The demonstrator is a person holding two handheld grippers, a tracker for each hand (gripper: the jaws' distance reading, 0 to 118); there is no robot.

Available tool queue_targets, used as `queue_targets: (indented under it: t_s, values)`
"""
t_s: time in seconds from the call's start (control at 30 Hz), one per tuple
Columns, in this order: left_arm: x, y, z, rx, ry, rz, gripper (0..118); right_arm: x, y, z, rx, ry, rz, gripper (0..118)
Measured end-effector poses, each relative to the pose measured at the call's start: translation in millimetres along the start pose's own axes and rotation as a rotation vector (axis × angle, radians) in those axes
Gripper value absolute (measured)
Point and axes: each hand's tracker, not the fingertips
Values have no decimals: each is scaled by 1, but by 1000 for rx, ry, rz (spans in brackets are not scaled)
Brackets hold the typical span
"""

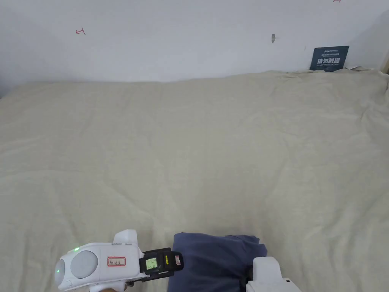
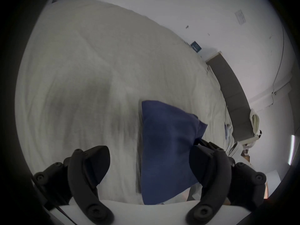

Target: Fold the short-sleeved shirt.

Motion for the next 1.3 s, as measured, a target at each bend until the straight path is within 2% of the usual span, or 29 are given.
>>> queue_targets:
  t_s: [0.17,0.4,0.43,0.5,0.6,0.67,0.73,0.83,0.87,1.07,1.17,1.3]
  values:
    - [-9,6,-21,-117,-71,-14,105,-1,1,1,-3,-1,-2,0]
    - [-1,9,-37,-157,-103,-71,101,-1,-1,0,-1,-2,-2,0]
    - [0,10,-38,-159,-115,-70,92,-1,0,-1,-2,-2,3,0]
    - [1,14,-42,-171,-139,-63,66,-2,0,-1,-5,-2,14,0]
    - [9,11,-50,-186,-89,-95,55,0,0,-1,-6,4,10,0]
    - [11,9,-51,-184,-73,-110,43,2,0,-2,-7,8,2,0]
    - [10,9,-48,-184,-75,-101,25,2,1,-2,-10,9,0,0]
    - [20,5,-48,-185,-65,-91,24,0,3,-2,-20,5,30,0]
    - [26,4,-48,-182,-31,-144,22,0,4,-1,-20,8,37,0]
    - [50,-2,-36,-156,18,-208,18,4,11,8,-16,20,21,0]
    - [54,4,-22,-131,14,-215,17,5,27,26,41,41,10,0]
    - [57,19,-1,-97,51,-262,17,6,63,56,178,55,43,0]
